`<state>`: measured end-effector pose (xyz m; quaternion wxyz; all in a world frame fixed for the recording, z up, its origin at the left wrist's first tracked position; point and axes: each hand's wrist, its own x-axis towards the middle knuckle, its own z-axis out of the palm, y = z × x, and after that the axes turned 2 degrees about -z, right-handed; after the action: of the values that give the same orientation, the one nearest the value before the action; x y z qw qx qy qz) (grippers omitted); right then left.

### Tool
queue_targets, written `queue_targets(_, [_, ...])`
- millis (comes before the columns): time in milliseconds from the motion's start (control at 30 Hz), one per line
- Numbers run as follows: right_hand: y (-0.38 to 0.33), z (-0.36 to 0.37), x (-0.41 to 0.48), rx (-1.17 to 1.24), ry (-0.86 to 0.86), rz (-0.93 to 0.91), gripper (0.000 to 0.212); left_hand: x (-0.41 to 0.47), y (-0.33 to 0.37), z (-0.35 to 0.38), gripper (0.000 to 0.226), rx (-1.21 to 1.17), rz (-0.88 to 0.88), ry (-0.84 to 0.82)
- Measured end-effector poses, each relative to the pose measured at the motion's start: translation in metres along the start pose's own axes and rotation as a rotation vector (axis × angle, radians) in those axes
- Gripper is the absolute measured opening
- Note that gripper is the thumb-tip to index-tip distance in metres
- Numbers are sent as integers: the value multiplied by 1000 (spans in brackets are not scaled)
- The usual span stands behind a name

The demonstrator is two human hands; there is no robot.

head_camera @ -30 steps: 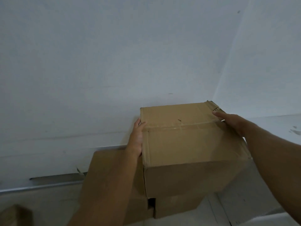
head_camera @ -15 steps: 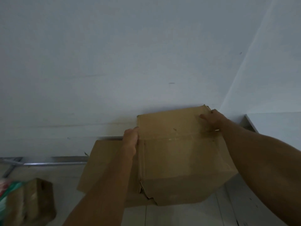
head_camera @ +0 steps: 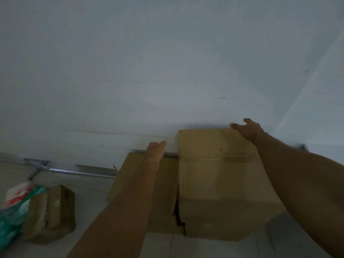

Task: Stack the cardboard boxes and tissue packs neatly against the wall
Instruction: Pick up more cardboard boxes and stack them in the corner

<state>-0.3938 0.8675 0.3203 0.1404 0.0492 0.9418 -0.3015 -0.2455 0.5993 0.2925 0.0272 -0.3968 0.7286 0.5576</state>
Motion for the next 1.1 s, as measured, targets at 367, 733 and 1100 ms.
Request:
queue_targets(367, [-205,139,-122,69,-154,-338,86,-18,-49,-222,43,-92,3,189])
queue_targets(733, [-388,337,-266,-8,-429,-636,86,-38,-171,-472,47,-229,-83,381])
queue_targets(1100, [-534,563,-322,-141,-695,-805,82,25,-296,-636,44,-368,-294,598])
